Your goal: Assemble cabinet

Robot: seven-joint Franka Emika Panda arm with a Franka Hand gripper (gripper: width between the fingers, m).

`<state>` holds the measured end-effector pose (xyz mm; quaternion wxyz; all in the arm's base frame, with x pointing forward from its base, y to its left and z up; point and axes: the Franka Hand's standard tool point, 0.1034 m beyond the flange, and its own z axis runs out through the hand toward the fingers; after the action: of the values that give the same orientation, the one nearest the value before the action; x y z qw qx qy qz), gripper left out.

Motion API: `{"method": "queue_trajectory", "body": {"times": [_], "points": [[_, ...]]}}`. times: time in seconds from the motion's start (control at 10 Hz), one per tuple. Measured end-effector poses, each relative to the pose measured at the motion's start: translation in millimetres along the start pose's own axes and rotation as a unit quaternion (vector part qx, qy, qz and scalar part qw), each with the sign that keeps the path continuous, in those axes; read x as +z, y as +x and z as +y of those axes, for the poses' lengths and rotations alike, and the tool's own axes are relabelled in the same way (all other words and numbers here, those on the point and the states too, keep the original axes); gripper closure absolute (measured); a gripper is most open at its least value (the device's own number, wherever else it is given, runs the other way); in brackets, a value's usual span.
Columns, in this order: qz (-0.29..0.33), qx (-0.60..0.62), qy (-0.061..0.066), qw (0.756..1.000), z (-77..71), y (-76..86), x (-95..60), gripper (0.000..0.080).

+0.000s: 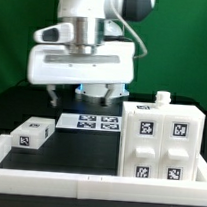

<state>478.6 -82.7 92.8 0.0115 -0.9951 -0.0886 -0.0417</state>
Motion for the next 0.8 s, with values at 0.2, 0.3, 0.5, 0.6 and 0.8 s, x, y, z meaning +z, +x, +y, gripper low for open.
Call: {"method": "queue_trajectory", "body": {"times": [0.2,0.3,0.5,0.6,0.8], "points": [[-0.003,0.005,-0.001,1.000,15.3,-2.2,-2.2,0.0002],[-0.004,0.000,-0.001,1.000,13.3,-1.6,-1.7,0.0002],[-0.004,0.000,-0.001,1.000,13.5,-1.7,-1.6,0.0002],[-0.004,0.000,-0.001,1.000,13.3,-1.6,-1.6,0.0002],[-0.006,0.003,-0.001,1.000,18.0,-5.0,-0.5,0.0002]]}}
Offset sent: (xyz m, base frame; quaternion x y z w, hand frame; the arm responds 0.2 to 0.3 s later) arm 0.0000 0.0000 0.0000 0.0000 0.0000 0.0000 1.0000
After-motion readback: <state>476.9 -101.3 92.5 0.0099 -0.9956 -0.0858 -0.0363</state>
